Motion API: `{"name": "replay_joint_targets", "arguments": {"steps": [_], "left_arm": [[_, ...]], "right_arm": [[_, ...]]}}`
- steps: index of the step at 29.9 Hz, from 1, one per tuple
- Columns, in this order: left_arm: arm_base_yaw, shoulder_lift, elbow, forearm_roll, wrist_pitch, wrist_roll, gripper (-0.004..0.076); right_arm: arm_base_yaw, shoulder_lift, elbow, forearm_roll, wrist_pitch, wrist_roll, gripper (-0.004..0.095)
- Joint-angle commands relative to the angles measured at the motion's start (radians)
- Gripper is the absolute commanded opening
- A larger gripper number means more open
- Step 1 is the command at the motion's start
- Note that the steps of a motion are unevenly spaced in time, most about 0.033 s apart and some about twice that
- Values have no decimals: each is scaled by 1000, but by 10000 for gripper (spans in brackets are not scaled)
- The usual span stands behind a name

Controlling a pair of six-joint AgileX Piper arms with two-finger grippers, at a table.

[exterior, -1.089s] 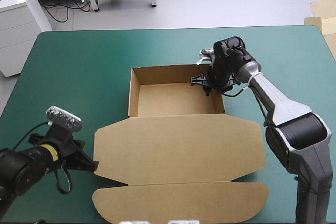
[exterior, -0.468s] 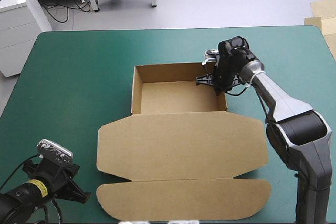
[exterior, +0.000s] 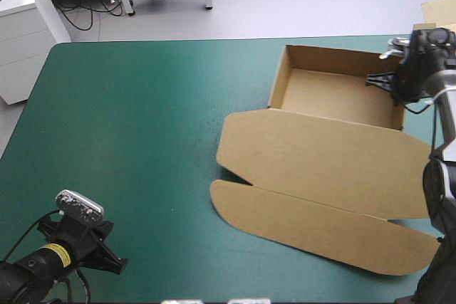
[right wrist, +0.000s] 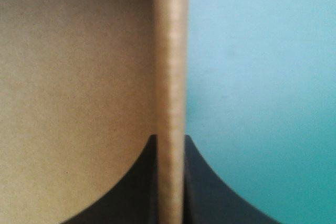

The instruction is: Fold the box

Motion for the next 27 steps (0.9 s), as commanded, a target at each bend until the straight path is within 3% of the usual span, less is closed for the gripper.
{"name": "replay_joint_targets", "arguments": {"steps": [1,7,12,19,23,27], "left_arm": [[-6,4,-27,4,-53,-6,-10],[-6,4,8,4,-94,-6,-10],[-6,4,10,4,-98,-6,-10],[-6,4,6,4,-83,-6,-10],[-6,4,-36,-7,-1,-6,-10],[-6,2,-70,-7,51,-6,-10]], "right_arm": [[-148,-69,-27,-5,21,-16,-20],[-340,-61,-25,58,21,-16,-19],[-394,-61,-25,50,21,-16,-7],[-392,-61,-25,3,23,-16,276],[-392,-63,-25,-61,23,-16,442],[-392,-85,-25,-86,23,-16,467]]}}
